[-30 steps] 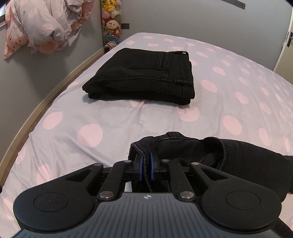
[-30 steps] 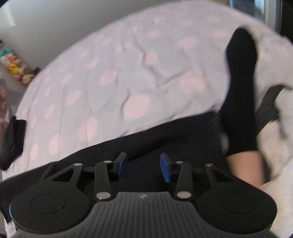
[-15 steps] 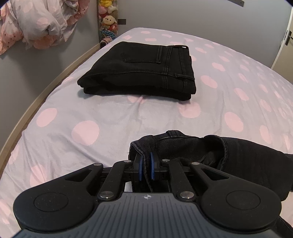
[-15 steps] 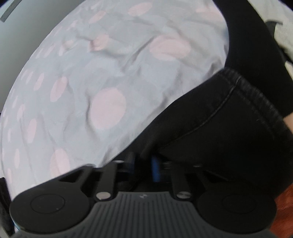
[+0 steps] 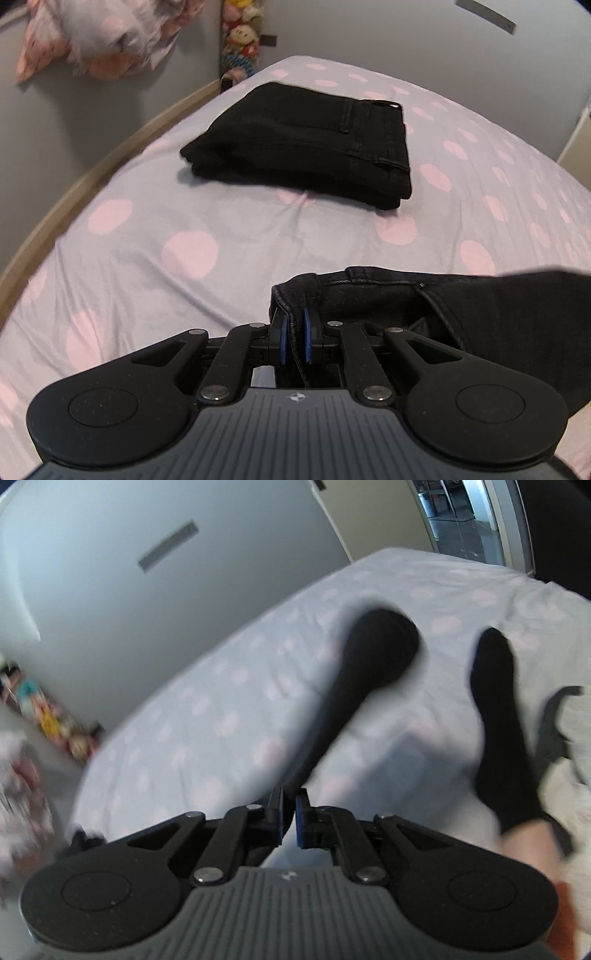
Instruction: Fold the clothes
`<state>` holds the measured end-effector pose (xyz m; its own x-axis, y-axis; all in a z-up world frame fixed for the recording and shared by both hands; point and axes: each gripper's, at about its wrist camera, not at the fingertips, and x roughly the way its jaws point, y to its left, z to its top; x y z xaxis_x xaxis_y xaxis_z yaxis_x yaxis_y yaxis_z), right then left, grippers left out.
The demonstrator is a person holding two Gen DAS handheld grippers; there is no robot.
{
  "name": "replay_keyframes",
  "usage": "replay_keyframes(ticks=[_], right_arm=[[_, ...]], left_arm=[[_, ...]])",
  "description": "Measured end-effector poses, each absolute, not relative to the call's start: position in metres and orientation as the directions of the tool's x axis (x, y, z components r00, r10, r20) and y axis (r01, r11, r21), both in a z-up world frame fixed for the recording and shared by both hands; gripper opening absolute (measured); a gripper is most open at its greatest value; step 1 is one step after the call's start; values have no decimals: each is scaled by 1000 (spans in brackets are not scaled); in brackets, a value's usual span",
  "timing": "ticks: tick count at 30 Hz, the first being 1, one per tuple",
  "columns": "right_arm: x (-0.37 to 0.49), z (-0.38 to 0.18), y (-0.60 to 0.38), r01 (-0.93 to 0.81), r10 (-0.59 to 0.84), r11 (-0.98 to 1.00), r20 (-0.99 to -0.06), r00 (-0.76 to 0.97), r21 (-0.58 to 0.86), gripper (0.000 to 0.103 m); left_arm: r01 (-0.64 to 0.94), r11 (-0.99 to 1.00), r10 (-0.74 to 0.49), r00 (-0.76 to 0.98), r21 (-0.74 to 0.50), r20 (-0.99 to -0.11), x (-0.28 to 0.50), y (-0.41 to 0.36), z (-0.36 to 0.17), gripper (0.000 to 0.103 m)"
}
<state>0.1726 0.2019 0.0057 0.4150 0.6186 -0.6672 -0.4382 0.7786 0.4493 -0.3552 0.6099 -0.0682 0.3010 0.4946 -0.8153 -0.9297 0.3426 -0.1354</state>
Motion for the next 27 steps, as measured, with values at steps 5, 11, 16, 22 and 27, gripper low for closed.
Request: replay_keyframes(ticks=[5, 11, 16, 22, 27], right_arm=[[158, -79, 163, -325, 506, 850, -813, 287, 415, 6], [147, -112, 148, -348, 395, 884, -897, 197, 312, 15], [163, -79, 149, -468, 396, 853, -870, 294, 230, 26], [219, -75, 181, -573, 366, 816, -839, 402, 81, 30], [262, -101, 214, -617, 350, 787, -821, 452, -4, 45]], left_arm=[[-935, 331, 494, 285, -126, -822, -353, 609, -69, 11], [-936, 342, 503, 253, -79, -827, -344, 606, -66, 11], [-940, 335, 496, 231, -62, -837, -341, 608, -75, 12], [-941, 338, 491, 204, -30, -847, -336, 610, -82, 12], [-940, 340, 495, 187, -9, -848, -330, 611, -84, 12]])
